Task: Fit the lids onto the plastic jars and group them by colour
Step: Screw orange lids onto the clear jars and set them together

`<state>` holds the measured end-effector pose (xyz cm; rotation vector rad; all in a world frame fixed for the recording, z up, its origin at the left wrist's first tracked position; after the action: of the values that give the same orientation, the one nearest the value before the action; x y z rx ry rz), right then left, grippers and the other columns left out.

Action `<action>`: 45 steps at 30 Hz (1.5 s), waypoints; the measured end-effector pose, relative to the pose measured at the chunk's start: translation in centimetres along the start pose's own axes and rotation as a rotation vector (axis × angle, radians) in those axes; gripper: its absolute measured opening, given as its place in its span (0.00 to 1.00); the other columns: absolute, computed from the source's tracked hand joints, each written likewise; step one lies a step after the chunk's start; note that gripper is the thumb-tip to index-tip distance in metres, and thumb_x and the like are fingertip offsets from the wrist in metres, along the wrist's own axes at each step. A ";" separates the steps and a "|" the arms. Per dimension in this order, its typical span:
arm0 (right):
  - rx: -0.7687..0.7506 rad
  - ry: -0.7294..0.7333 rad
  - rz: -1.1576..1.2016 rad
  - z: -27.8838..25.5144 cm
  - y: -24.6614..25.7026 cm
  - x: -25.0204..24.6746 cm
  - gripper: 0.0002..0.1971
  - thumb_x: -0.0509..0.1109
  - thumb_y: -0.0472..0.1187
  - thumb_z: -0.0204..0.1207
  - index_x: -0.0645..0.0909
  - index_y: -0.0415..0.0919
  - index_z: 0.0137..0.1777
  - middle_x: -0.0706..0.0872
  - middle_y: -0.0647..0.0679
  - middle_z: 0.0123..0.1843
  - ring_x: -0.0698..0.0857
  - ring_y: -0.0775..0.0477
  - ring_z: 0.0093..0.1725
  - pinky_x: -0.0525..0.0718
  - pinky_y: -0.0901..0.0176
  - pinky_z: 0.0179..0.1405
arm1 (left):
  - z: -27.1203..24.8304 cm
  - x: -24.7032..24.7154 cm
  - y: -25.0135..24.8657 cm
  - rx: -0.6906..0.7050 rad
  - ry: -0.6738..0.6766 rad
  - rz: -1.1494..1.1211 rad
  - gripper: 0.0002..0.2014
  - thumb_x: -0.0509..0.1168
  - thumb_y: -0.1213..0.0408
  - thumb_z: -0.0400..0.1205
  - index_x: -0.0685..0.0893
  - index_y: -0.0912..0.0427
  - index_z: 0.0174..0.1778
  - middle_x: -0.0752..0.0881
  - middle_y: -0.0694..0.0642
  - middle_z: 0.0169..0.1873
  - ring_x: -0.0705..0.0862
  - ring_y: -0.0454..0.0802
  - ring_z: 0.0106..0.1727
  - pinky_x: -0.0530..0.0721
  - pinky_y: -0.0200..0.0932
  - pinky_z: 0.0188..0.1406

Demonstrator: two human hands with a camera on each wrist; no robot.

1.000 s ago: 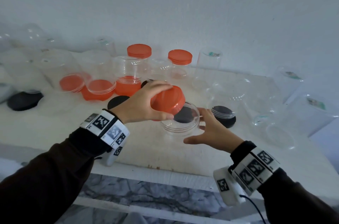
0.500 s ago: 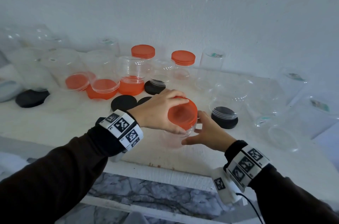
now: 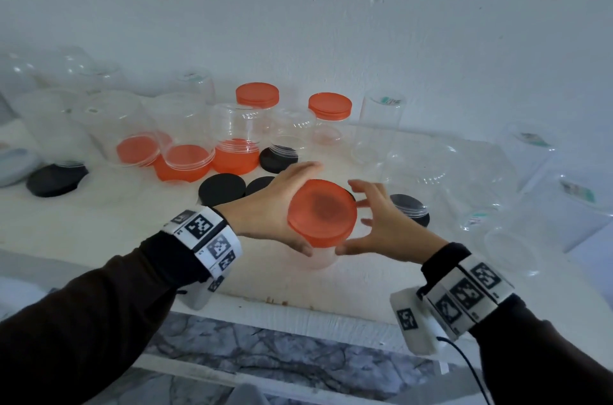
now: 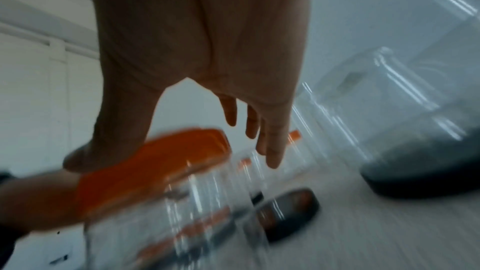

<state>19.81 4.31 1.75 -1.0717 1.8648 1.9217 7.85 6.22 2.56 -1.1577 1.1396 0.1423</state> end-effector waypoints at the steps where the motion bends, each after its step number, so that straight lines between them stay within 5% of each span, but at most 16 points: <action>1: -0.025 -0.004 -0.044 0.0 0.9 -0.8 0.54 0.84 0.50 0.54 0.56 0.48 0.78 0.60 0.55 0.68 0.69 0.53 0.69 0.73 0.53 0.71 | -0.3 0.0 1.0 -0.040 0.010 -0.082 0.62 0.83 0.57 0.58 0.46 0.48 0.80 0.51 0.41 0.78 0.53 0.35 0.75 0.57 0.38 0.75; 5: -0.175 0.094 -0.286 0.5 5.5 -0.9 0.47 0.83 0.49 0.59 0.61 0.51 0.76 0.63 0.52 0.70 0.69 0.51 0.67 0.72 0.55 0.69 | -0.4 1.5 3.6 -0.132 0.099 -0.285 0.59 0.81 0.70 0.63 0.46 0.48 0.80 0.63 0.41 0.69 0.65 0.38 0.70 0.67 0.22 0.63; 9: -0.171 0.260 -0.563 2.0 6.2 1.9 0.48 0.80 0.55 0.62 0.54 0.60 0.78 0.58 0.52 0.76 0.65 0.47 0.71 0.73 0.48 0.69 | 0.4 2.2 4.2 -0.123 0.130 -0.363 0.53 0.81 0.70 0.63 0.55 0.49 0.78 0.71 0.44 0.68 0.71 0.37 0.68 0.73 0.33 0.66; 13: -0.150 0.321 -0.645 2.9 6.3 2.5 0.46 0.79 0.51 0.63 0.55 0.63 0.77 0.63 0.52 0.72 0.65 0.47 0.67 0.75 0.45 0.66 | 0.8 2.2 4.6 -0.117 0.114 -0.382 0.48 0.80 0.71 0.63 0.61 0.49 0.75 0.74 0.39 0.63 0.73 0.29 0.62 0.73 0.25 0.57; 17: -0.155 0.397 -0.616 3.1 6.4 2.8 0.47 0.79 0.44 0.61 0.56 0.68 0.76 0.62 0.56 0.70 0.66 0.49 0.65 0.77 0.46 0.64 | 0.9 2.2 4.7 -0.119 0.126 -0.368 0.48 0.81 0.69 0.63 0.62 0.47 0.75 0.73 0.41 0.65 0.72 0.31 0.64 0.72 0.34 0.64; 19: -0.158 0.416 -0.618 3.0 6.4 3.0 0.47 0.79 0.42 0.61 0.56 0.70 0.75 0.61 0.57 0.70 0.66 0.51 0.65 0.78 0.47 0.63 | 0.9 2.2 4.3 -0.100 0.133 -0.374 0.44 0.80 0.72 0.64 0.65 0.41 0.70 0.74 0.38 0.62 0.74 0.25 0.60 0.74 0.25 0.59; 24: -0.161 0.384 -0.647 3.0 6.6 2.9 0.46 0.78 0.45 0.61 0.56 0.71 0.74 0.62 0.56 0.69 0.66 0.51 0.63 0.78 0.50 0.61 | 0.9 1.9 4.0 -0.092 0.113 -0.381 0.41 0.79 0.73 0.64 0.66 0.41 0.66 0.75 0.37 0.58 0.75 0.21 0.54 0.74 0.19 0.49; 31: -0.072 0.128 -0.879 3.1 6.5 1.8 0.46 0.65 0.75 0.60 0.61 0.54 0.77 0.71 0.45 0.63 0.77 0.42 0.56 0.77 0.54 0.50 | 0.8 1.9 4.3 -0.129 0.094 -0.394 0.40 0.80 0.72 0.64 0.66 0.44 0.65 0.78 0.40 0.57 0.78 0.30 0.56 0.76 0.22 0.48; 34: -0.069 0.172 -0.906 2.9 6.4 2.0 0.47 0.63 0.75 0.63 0.56 0.55 0.78 0.67 0.45 0.70 0.75 0.41 0.63 0.76 0.50 0.55 | 0.7 2.1 4.2 -0.134 0.110 -0.398 0.40 0.80 0.72 0.64 0.65 0.42 0.64 0.77 0.40 0.57 0.78 0.32 0.56 0.77 0.23 0.48; 37: -0.090 0.385 -0.715 2.6 6.1 2.9 0.46 0.75 0.62 0.63 0.50 0.70 0.76 0.55 0.55 0.78 0.62 0.46 0.73 0.72 0.44 0.67 | 0.7 2.1 4.1 -0.138 0.110 -0.404 0.40 0.79 0.72 0.64 0.65 0.42 0.65 0.76 0.38 0.57 0.77 0.29 0.56 0.76 0.24 0.50; 39: -0.103 0.424 -0.686 2.6 6.0 3.0 0.45 0.78 0.55 0.63 0.52 0.75 0.73 0.56 0.58 0.75 0.62 0.46 0.70 0.74 0.43 0.66 | 0.6 2.1 4.1 -0.135 0.110 -0.399 0.42 0.80 0.72 0.64 0.66 0.46 0.69 0.75 0.39 0.59 0.76 0.32 0.59 0.75 0.30 0.56; 41: -0.101 0.335 -0.742 2.9 6.3 2.7 0.43 0.76 0.61 0.62 0.54 0.74 0.73 0.63 0.53 0.70 0.67 0.45 0.64 0.77 0.47 0.61 | 0.5 2.1 4.0 -0.136 0.110 -0.400 0.43 0.79 0.72 0.64 0.65 0.48 0.71 0.75 0.38 0.59 0.76 0.29 0.58 0.77 0.30 0.58; 45: -0.046 0.188 -0.959 3.2 6.5 2.2 0.47 0.63 0.76 0.61 0.55 0.58 0.79 0.69 0.44 0.67 0.76 0.40 0.61 0.75 0.50 0.54 | 0.5 2.3 3.8 -0.143 0.137 -0.401 0.40 0.78 0.74 0.66 0.64 0.44 0.66 0.76 0.39 0.56 0.77 0.30 0.55 0.77 0.21 0.45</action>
<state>13.13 5.69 4.89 -1.7681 1.0179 1.3068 6.92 7.36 -1.69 -1.5195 1.0048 -0.1691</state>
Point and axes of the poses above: each hand's wrist, its own z-axis towards the middle knuckle, its own x-axis out of the palm, y = z × x, the point moved 10 cm from there along z, towards the middle knuckle
